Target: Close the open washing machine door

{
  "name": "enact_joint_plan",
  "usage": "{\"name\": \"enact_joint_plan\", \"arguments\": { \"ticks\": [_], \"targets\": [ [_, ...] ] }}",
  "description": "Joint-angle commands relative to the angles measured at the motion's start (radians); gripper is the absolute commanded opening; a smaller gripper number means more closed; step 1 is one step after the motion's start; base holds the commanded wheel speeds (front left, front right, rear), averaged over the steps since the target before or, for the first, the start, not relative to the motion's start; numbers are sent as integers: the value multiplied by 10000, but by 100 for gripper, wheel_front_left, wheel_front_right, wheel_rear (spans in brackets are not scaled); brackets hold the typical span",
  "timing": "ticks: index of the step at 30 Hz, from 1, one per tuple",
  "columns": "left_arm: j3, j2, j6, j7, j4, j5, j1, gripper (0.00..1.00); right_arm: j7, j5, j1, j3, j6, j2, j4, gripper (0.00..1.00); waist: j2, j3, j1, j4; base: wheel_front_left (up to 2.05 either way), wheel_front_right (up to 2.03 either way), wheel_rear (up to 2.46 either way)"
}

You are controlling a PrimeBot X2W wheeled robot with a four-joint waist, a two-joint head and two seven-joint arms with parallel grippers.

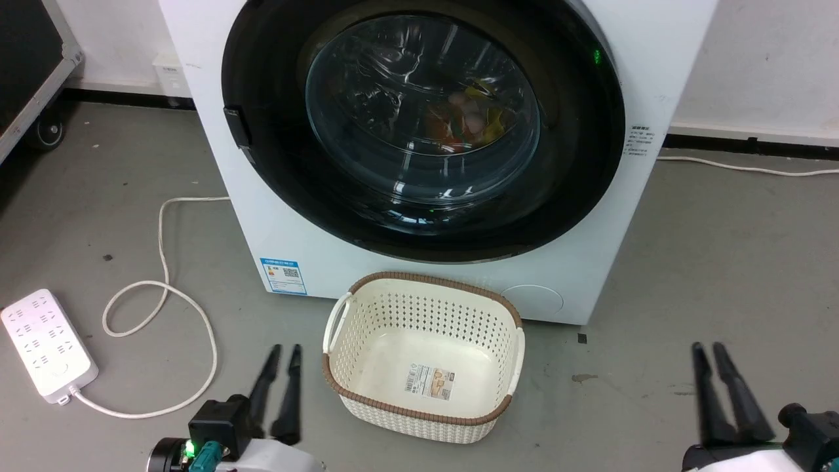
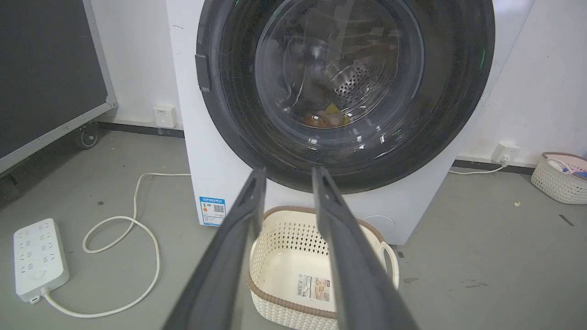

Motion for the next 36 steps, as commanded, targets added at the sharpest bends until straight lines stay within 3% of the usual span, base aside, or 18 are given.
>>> {"name": "enact_joint_plan", "arguments": {
  "ticks": [1,36],
  "targets": [
    [0,0,0,1,-1,0,0,0,1,-1,0,-4,0,0,0,0,0,0,0,0,0,0,0],
    [237,2,134,708,-571,425,42,0,712,-583,-212,180,-2,46,-190,0,0,40,0,-92,0,0,0]
  ]
}}
